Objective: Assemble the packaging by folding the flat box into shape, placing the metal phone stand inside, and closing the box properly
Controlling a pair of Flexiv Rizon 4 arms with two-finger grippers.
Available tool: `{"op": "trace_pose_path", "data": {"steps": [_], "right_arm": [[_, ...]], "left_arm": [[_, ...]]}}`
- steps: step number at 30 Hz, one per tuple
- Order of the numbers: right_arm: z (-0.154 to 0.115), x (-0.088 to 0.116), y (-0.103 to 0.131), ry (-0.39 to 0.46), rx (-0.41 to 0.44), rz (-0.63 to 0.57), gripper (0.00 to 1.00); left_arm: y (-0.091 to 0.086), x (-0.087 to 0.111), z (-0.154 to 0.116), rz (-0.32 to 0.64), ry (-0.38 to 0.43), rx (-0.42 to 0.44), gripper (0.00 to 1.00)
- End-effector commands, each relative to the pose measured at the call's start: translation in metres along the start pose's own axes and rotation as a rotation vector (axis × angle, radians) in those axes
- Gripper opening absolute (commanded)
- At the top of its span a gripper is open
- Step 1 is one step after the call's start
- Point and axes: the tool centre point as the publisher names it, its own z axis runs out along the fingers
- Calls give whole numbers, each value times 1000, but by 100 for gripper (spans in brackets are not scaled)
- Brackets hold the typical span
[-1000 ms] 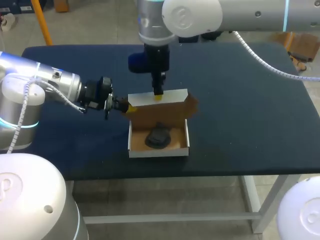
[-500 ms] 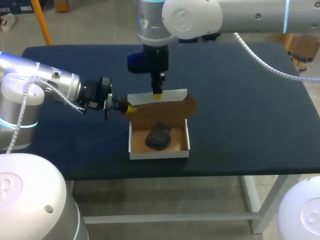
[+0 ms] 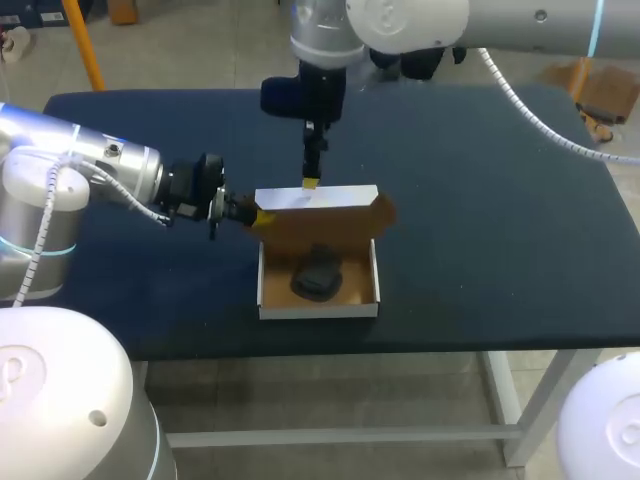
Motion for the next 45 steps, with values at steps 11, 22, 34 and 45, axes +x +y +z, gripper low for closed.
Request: {"op": "trace_pose_path", "data": {"steps": [11,22,34,45], "right_arm": [[-43,-10,-20,-119,-56,338,100],[-46,-11,-23,-153,-42,367,100],[-46,-11,-23,-153,-42,367,100],[-42,-16,-37,-91,-26,555,100]], "left_arm": [[1,0,1,1,2,0,0],[1,0,1,1,2,0,0],[4,1,6,110,-17,-19,0],[6,9,-1,200,-92,-6,0]]}}
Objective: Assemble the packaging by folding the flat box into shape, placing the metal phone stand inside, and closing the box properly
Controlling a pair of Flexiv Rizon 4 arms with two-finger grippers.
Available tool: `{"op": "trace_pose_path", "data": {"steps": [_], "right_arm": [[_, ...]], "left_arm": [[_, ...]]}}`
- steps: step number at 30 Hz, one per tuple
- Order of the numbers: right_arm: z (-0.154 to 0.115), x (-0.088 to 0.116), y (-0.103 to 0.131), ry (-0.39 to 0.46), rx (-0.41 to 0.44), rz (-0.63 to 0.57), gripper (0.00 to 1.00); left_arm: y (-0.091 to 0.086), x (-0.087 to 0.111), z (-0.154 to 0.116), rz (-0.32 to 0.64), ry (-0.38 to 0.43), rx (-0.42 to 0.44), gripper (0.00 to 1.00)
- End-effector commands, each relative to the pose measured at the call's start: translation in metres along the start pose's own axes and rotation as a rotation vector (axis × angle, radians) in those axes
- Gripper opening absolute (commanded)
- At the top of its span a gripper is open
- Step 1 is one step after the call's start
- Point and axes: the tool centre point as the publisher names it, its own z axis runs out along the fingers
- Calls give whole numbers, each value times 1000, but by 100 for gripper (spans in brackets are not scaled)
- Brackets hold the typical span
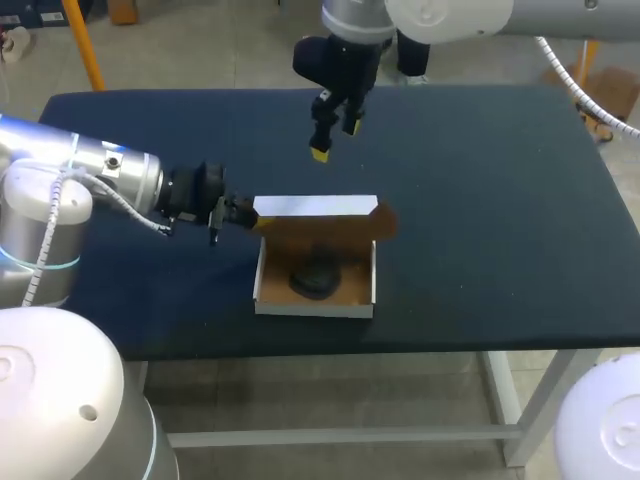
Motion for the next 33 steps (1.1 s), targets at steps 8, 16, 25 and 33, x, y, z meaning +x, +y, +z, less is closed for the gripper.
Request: {"op": "trace_pose_path", "data": {"steps": [8,16,25,33], "right_arm": [[5,-9,-8,45,45,207,100],[15,-11,-23,67,62,404,100],[18,-9,-33,31,47,500,100],[18,-9,-33,31,47,500,100]], "left_arm": [[-2,15,-4,109,-75,-30,0],[1,21,-2,182,-111,-47,0],[3,22,-2,206,-126,-48,0],[3,22,-2,206,-126,-48,0]]}}
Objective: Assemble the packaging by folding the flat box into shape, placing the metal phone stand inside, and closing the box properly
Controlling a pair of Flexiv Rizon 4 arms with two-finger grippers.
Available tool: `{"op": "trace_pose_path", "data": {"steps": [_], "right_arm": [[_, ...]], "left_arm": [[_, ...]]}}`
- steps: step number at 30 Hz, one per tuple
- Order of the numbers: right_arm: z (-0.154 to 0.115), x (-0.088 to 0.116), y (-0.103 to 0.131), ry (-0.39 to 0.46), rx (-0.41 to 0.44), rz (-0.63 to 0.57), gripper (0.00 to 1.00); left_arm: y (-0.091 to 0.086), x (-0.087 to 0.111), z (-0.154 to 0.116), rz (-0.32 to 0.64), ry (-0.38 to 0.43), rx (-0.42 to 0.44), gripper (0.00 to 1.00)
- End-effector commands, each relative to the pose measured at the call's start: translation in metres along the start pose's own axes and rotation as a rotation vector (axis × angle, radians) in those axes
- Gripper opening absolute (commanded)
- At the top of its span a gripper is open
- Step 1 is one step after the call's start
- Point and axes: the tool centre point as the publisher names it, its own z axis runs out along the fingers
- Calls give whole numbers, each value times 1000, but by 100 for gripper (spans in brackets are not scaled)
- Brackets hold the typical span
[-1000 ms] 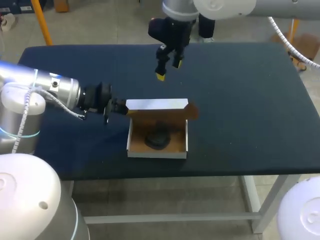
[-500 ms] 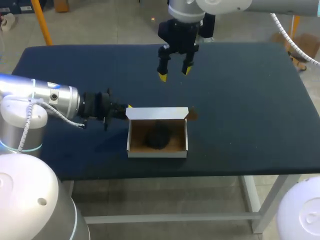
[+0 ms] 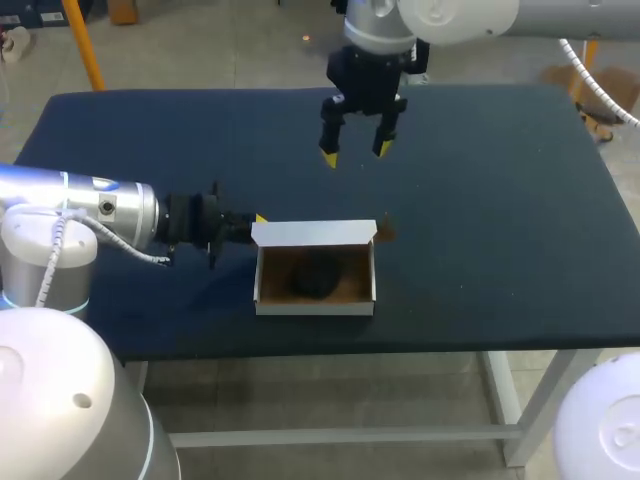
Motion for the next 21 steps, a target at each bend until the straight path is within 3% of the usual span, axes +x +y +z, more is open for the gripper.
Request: {"op": "trace_pose_path", "data": {"steps": [1,6,14,21], "right_arm": [[0,0,-2,0,-4,0,100],[-1,1,-1,20,10,13,100],[1,-2,-12,158,189,291,100],[5,-4,-31,228,253,411,100]], "left_arm": [[2,2,0,1,0,1,0],[2,4,1,44,-24,-18,0],[2,11,-1,143,-90,-55,0],[5,14,0,173,-110,-71,0]]}}
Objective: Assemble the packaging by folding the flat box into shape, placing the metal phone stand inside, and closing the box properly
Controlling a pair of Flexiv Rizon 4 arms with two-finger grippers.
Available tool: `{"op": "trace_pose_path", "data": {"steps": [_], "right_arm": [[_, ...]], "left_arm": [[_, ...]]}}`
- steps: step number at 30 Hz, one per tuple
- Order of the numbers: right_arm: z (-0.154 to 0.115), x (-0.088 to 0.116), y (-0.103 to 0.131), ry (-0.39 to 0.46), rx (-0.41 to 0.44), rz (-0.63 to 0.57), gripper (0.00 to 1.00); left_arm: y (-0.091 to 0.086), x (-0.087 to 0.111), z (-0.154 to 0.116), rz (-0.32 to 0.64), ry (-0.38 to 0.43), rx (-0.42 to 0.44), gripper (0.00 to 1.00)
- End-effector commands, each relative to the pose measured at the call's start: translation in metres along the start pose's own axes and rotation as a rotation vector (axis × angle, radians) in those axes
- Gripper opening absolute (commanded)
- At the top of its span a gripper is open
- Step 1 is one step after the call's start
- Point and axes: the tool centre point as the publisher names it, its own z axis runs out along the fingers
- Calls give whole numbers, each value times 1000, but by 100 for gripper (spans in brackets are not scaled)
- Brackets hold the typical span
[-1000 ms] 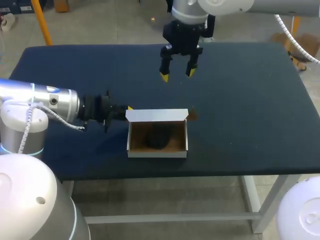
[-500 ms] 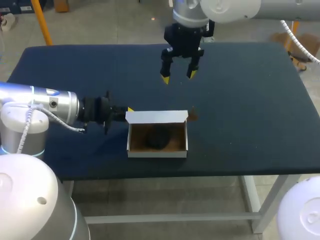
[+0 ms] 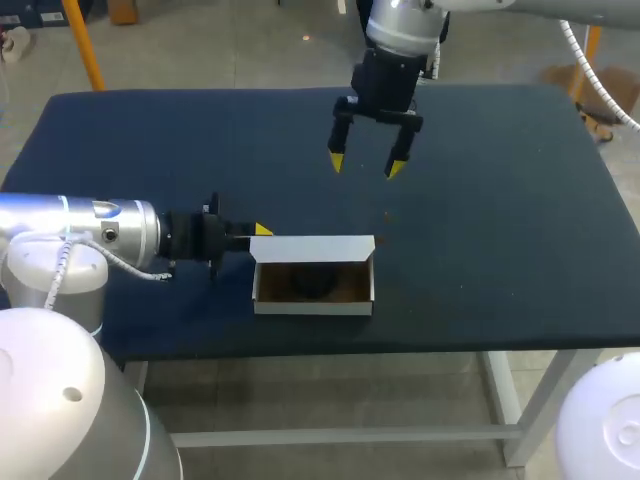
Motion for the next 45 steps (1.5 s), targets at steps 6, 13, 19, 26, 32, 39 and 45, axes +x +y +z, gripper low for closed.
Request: {"op": "trace_pose_path", "data": {"steps": [6,13,19,26,32,39,45], "right_arm": [[11,-20,-5,47,92,236,100],[20,-21,-12,65,109,304,100],[20,-21,-12,65,109,304,100],[20,-21,-12,65,109,304,100],[27,-17,-18,43,148,375,100],[48,-22,-33,26,200,394,100],[62,-27,-44,44,164,259,85]], "left_arm": [[2,8,-1,17,-44,-22,0],[1,11,-1,32,-51,-34,0],[-1,14,-1,51,-60,-35,0],[-2,16,-1,78,-71,-43,0],[-2,18,-2,95,-82,-49,0],[-2,20,0,124,-80,-47,0],[-2,22,1,137,-78,-38,0]]}}
